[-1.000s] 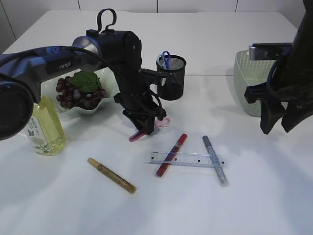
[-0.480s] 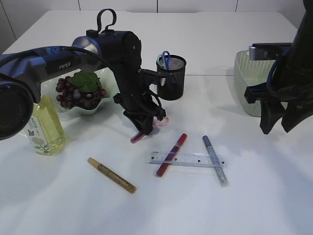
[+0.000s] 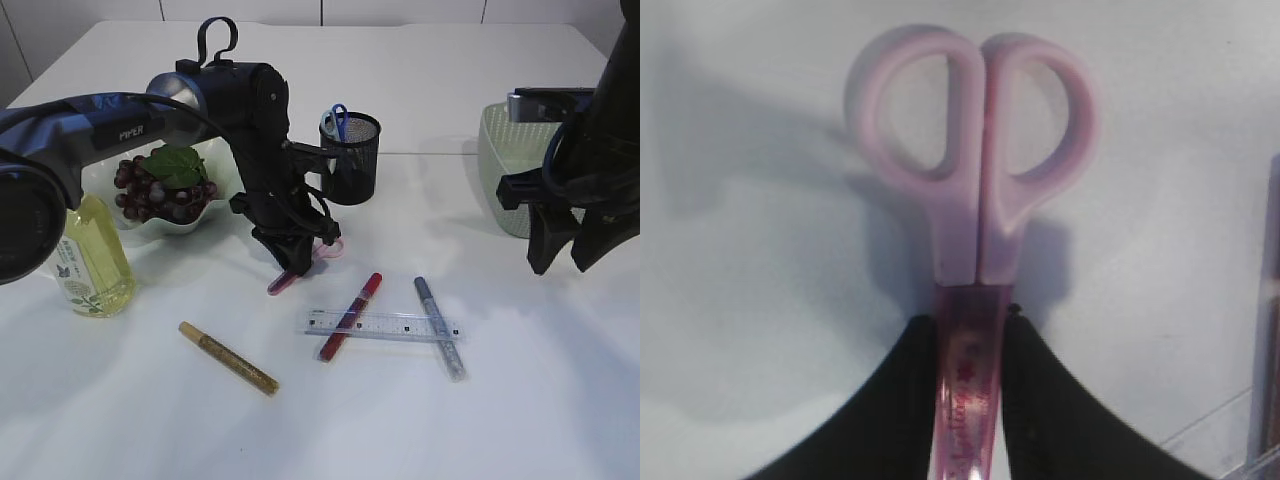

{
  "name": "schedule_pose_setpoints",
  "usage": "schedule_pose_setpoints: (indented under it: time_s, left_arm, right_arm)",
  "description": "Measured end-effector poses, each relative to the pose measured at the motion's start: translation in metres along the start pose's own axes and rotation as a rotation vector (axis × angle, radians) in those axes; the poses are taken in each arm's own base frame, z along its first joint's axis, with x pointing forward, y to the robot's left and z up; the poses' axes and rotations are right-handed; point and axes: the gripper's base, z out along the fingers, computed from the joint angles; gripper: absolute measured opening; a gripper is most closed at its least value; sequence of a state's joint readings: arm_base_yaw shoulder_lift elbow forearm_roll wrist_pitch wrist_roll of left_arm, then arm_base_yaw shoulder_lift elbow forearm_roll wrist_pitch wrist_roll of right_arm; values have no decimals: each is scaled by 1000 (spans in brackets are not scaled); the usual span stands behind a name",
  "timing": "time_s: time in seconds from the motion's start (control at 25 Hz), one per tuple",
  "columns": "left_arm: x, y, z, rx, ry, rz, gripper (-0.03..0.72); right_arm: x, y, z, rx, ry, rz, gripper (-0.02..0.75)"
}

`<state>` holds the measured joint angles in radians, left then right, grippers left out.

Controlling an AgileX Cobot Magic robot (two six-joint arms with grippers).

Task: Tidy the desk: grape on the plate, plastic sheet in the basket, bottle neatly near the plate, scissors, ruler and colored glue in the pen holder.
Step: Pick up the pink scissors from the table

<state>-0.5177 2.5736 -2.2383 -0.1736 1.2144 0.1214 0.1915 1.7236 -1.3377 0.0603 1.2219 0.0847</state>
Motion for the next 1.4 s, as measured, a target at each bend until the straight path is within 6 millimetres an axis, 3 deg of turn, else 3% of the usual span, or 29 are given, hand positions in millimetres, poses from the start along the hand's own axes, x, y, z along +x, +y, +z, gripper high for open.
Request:
schedule_pose_setpoints:
  time_s: [0.84, 1.12, 1.4]
  left_arm:
    - [0, -6, -2, 58, -4, -108, 146]
    - [0, -4, -2, 40, -2, -103, 305]
    - [0, -6, -1, 40, -2, -97, 328]
  right_arm:
    - [0, 2, 0, -26, 2, 8, 364]
    - [0, 2, 0, -26, 2, 8, 365]
    - [0, 3, 0, -28, 2, 8, 364]
